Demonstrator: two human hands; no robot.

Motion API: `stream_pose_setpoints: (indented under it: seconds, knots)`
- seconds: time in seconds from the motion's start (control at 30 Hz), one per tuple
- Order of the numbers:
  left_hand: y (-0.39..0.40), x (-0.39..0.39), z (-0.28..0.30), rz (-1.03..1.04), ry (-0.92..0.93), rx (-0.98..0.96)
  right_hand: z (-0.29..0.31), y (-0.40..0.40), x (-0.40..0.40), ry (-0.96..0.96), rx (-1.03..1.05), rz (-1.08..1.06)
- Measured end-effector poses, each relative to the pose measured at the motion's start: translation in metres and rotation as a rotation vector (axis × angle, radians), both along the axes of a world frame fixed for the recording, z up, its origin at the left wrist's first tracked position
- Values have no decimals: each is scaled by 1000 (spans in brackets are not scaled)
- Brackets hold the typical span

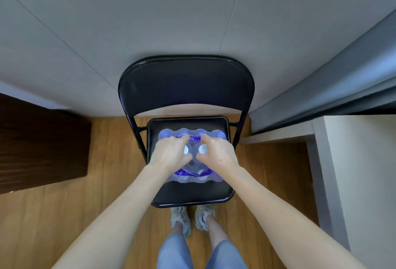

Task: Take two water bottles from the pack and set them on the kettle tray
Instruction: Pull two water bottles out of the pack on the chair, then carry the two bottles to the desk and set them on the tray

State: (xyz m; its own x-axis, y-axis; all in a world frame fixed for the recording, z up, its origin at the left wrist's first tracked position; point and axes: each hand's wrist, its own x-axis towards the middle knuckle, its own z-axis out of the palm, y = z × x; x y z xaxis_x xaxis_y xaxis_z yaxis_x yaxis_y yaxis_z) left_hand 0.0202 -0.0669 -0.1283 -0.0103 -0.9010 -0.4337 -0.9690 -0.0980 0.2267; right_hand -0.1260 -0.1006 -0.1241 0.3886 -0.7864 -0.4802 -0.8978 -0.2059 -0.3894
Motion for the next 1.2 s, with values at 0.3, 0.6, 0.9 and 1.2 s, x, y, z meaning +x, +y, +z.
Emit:
stream_pose_setpoints:
  seconds: [0.3, 0.6, 0.9, 1.2]
  knots:
    - [-23, 18, 152, -11, 80, -232, 138, -21, 1, -265, -211, -88]
    - [-36, 40, 309, 83, 170, -493, 301, -38, 17, -388, -407, -97]
    - [-24, 60, 424, 296, 208, -690, 410, -55, 51, -576, -512, 22]
    - [39, 102, 460, 603, 104, -835, 450, -37, 120, -714, -500, 342]
